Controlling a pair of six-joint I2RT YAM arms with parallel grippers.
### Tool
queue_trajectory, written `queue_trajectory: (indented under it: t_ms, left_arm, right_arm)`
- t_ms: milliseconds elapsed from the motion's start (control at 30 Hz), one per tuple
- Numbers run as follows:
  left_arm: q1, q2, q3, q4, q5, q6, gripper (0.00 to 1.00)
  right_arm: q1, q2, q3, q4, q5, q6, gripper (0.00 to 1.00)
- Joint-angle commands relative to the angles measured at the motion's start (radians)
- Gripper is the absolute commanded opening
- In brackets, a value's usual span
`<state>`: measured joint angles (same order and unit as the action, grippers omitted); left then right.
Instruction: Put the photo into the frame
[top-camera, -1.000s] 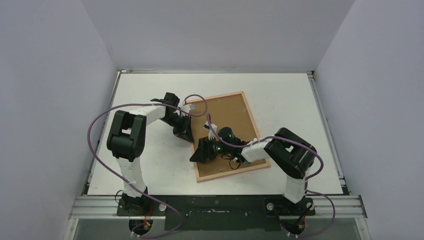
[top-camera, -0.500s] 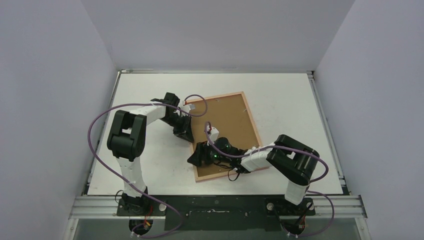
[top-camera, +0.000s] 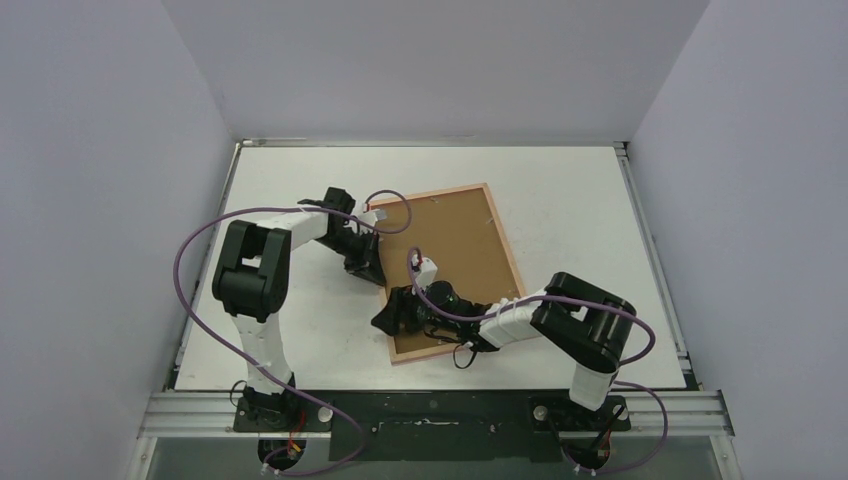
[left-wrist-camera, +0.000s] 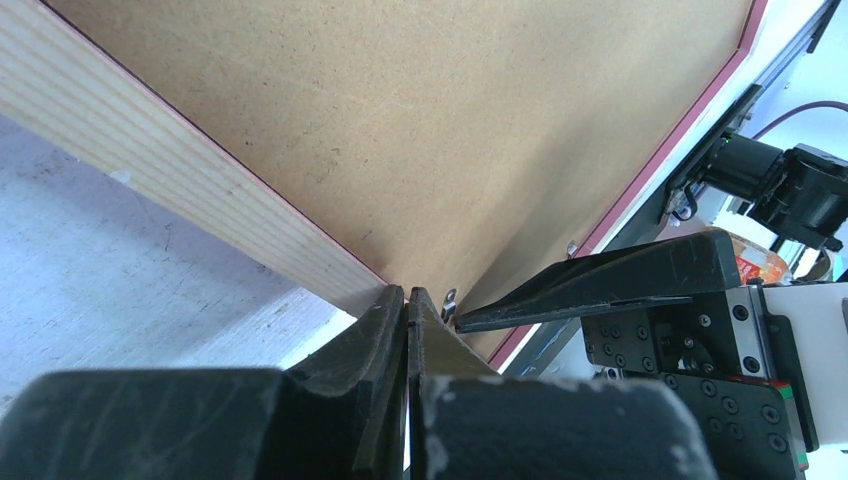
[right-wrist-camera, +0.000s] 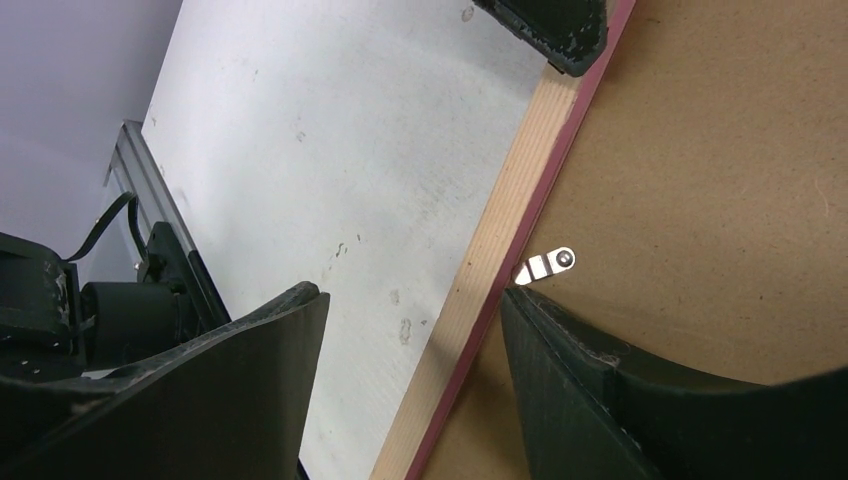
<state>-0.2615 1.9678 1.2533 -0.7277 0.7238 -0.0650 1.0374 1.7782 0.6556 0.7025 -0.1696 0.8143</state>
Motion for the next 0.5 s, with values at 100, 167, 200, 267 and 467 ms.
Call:
queue_trajectory:
  t_ms: [100, 167, 200, 267, 467]
  left_arm:
    - [0.01, 0.028, -0.037, 0.015, -0.035, 0.05, 0.0]
    - [0.011, 0.029, -0.04, 0.02, -0.035, 0.051, 0.0]
    - [0.01, 0.032, -0.04, 0.022, -0.035, 0.053, 0.0]
    - [0.01, 0.035, -0.039, 0.019, -0.035, 0.056, 0.0]
    - [0.014, 0.025, -0.034, 0.004, -0.032, 0.06, 0.0]
  right_arm:
    - [0.009, 0.033, 0.048, -0.015, 0.074, -0.022, 0.65]
    - [0.007, 0.043, 0.056, -0.014, 0.072, -0.024, 0.65]
    - [0.007, 0.046, 0.06, -0.016, 0.075, -0.023, 0.65]
    - [0.006, 0.051, 0.067, -0.01, 0.072, -0.025, 0.65]
    - [0.006, 0.046, 0.082, -0.008, 0.051, -0.028, 0.65]
